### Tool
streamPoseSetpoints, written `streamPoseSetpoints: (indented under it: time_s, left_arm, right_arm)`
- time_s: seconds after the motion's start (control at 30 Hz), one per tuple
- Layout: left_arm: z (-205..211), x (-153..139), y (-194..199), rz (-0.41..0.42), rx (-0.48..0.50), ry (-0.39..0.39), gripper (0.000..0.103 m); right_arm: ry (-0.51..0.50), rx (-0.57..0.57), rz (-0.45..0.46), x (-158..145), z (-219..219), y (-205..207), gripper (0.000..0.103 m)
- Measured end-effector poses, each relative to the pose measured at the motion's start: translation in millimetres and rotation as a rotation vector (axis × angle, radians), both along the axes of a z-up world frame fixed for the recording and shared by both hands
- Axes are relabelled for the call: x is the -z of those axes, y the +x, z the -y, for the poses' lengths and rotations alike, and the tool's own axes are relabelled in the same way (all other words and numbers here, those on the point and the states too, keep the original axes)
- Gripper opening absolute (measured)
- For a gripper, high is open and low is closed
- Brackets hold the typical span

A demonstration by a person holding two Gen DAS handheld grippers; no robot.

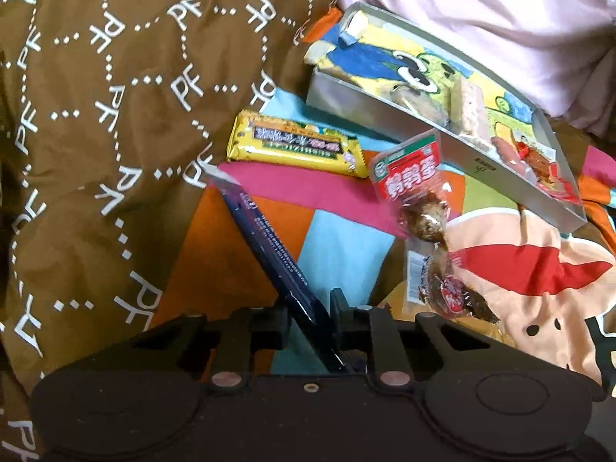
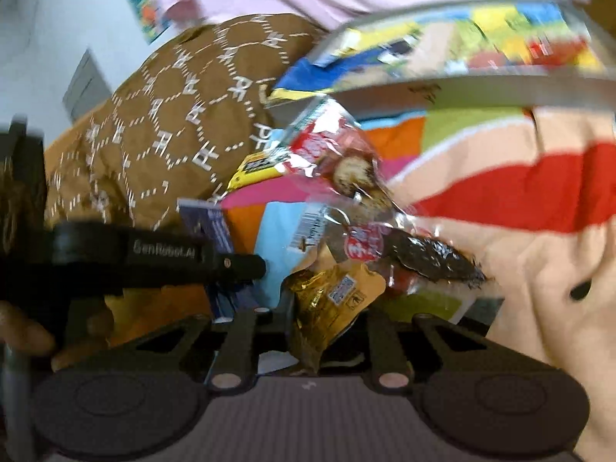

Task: Organize snacks
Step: 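Grasp the blue tube pack with the left tool while the right grasps the gold sweet, then carry the blue tube pack and gold sweet into the grey tray and release both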

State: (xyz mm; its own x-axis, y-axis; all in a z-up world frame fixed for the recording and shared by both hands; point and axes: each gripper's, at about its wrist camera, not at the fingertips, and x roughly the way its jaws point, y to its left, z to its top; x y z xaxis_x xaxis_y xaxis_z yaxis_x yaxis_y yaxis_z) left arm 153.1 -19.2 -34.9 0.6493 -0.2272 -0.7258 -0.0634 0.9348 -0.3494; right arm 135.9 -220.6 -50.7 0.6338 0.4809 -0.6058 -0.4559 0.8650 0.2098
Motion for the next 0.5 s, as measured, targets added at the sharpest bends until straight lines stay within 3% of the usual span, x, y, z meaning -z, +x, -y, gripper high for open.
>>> streamPoseSetpoints:
  time_s: [0.3, 0.5]
  left_arm:
    - [7.8, -21.0, -13.6, 0.058, 0.014, 0.031, 0.014]
    - [17.0, -38.2, -22.1, 0.112, 0.031, 0.046, 0.009]
  right_arm:
    - [-0.250, -0.035, 0.216, -9.0, -23.0, -37.6, 0.018]
    - [-0.302, -0.025, 0.309, -18.4, -26.9, -55.5, 0.018]
